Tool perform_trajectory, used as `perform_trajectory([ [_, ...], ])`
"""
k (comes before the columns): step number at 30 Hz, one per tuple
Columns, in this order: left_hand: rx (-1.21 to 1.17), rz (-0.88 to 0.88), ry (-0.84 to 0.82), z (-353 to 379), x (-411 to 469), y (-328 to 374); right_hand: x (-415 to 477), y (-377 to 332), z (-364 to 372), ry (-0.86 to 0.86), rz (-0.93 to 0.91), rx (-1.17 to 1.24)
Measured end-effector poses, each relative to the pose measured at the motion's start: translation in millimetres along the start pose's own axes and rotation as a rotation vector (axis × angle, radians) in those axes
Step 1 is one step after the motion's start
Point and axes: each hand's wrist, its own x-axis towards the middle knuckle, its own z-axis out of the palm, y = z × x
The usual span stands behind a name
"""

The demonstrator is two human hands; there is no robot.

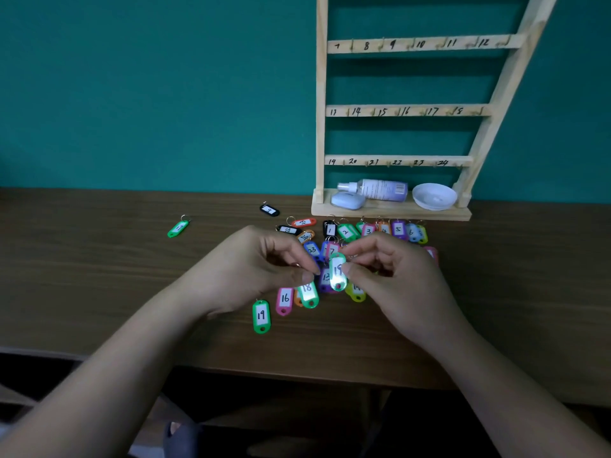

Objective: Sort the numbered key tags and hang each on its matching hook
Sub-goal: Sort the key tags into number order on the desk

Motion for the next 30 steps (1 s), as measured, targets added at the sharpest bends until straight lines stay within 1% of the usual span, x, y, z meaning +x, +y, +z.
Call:
perform_trajectory([
  [3, 0.063, -0.019, -0.005, 4.9, 6.3, 2.0, -3.4, 6.6, -4.8, -0.045, 0.032, -0.051],
  [7, 0.059, -0.06, 0.015, 6.3, 11.2, 3.3, -11.7, 11.2, -2.8, -0.063, 0.049, -0.19],
  [13, 0.057, -0.107, 0.029, 7.6, 11.3, 3.2, -14.9, 6.9, 3.9, -0.053, 0.039, -0.221],
  [19, 0.024, -0.074, 0.01, 6.8, 9.5, 2.3, -17.1, 1.6, 10.8, -0.038, 0.0, -0.266],
  [23, -0.041, -0.039, 0.033, 9.8, 9.4, 1.0, -15.8, 1.2, 11.0, -0.019, -0.034, -0.293],
  [25, -0.069, -0.03, 0.057, 13.9, 9.7, -0.2, -14.4, 0.3, 9.3, -0.016, -0.052, -0.277],
  [30, -0.083, -0.001, 0.124, 25.9, 10.4, -1.9, -11.8, -6.2, 5.5, -0.082, -0.036, -0.097],
])
